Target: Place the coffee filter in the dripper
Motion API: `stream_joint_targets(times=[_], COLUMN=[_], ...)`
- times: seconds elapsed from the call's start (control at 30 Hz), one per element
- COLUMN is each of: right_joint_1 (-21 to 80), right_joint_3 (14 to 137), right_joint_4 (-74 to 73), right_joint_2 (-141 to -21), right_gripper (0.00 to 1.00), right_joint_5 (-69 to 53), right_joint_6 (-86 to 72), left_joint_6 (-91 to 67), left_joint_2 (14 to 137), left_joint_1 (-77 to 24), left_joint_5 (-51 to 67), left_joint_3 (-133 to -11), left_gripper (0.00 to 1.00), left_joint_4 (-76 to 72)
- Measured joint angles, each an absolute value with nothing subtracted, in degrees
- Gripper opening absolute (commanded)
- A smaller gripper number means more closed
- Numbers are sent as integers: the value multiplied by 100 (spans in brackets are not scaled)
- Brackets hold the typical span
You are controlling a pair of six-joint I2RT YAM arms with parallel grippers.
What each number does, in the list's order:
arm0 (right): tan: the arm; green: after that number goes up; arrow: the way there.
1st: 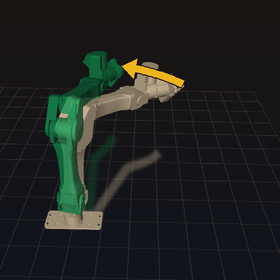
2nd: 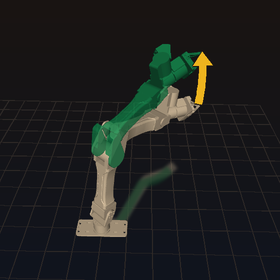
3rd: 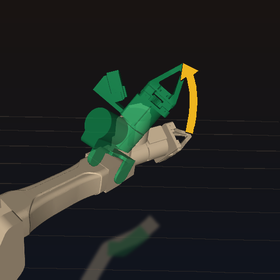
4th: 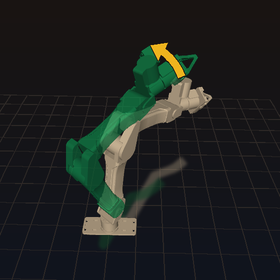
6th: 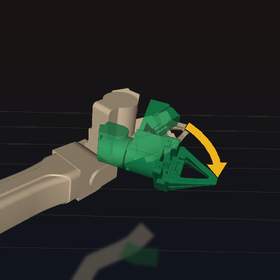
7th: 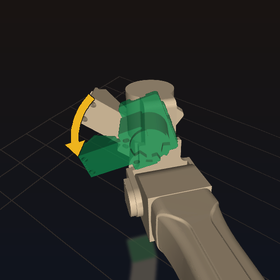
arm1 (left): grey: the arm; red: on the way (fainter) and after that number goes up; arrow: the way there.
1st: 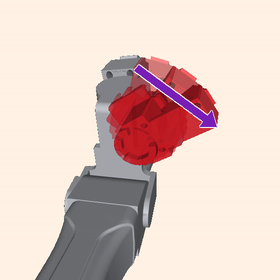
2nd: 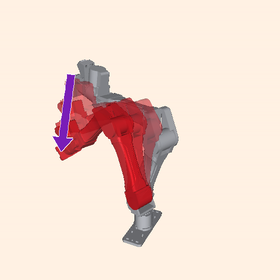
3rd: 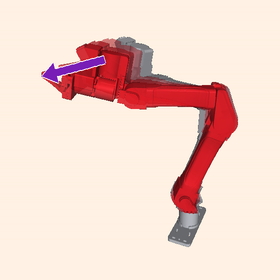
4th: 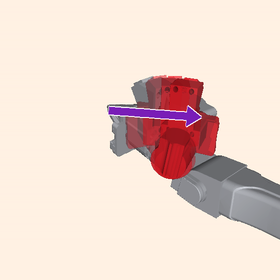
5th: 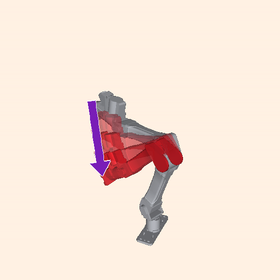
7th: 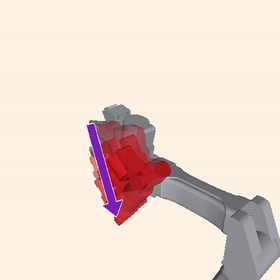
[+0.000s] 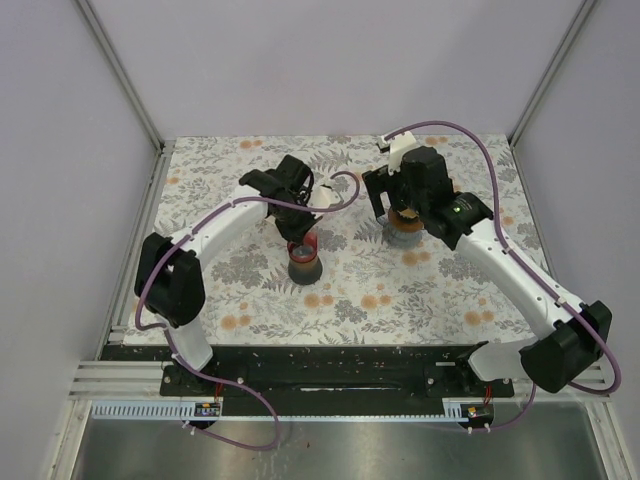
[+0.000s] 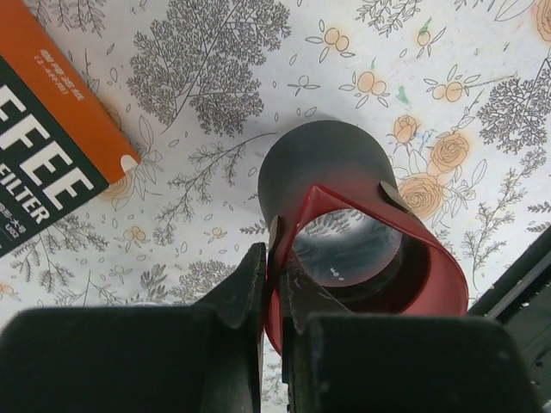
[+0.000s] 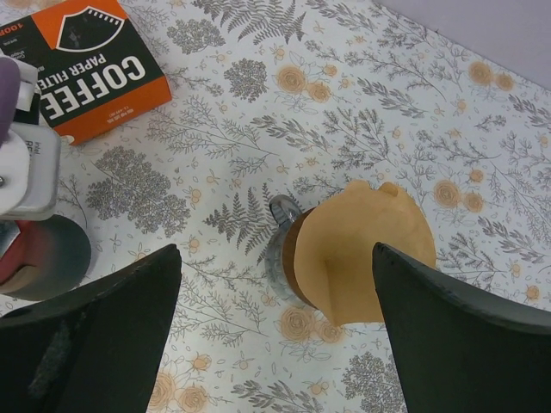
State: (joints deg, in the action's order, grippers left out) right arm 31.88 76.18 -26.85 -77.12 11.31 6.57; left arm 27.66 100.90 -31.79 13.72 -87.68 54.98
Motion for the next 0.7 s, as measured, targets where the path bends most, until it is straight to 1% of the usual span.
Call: stream_joint_targets(times=[0.13, 0.2, 0.23, 0.27, 0.4, 0.47, 0.53, 0.57, 0.7], right_joint_1=[3170, 3166, 3166, 3166, 3162, 3159, 3159, 3159, 3159], right_joint_3=[7614, 7614, 7614, 7612, 7568, 7537, 7526, 7526, 7491], right_joint_4=[-2681, -2681, -2681, -2681, -2635, -2606, -2596, -2593, -2517], right_joint_2=[-7651, -7636, -7631, -7629, -7601, -7588, -7588, -7588, -7561], right_gripper=[99, 99, 99, 99, 100, 99, 99, 99, 99], right_joint_5=[1138, 1138, 1135, 1133, 1105, 1092, 1083, 1083, 1081], right_joint_6=[655, 655, 655, 655, 655, 655, 655, 657, 659], left_joint_6=[2871, 2897, 2902, 2906, 2954, 2963, 2985, 2974, 2899], left_joint_2=[10121, 10125, 10125, 10127, 10130, 10125, 10125, 10125, 10095], left_joint_1=[-3216, -3234, -3242, -3253, -3264, -3267, -3269, -3267, -3203], left_joint_5=[1406, 1411, 1409, 1409, 1444, 1461, 1485, 1505, 1706], left_joint_3=[-8665, -8586, -8541, -8488, -8374, -8374, -8374, -8388, -8635], left_gripper=[0, 6, 14, 19, 33, 45, 60, 65, 77], left_joint_4=[5227, 5081, 5017, 4950, 4880, 4825, 4812, 4851, 5133])
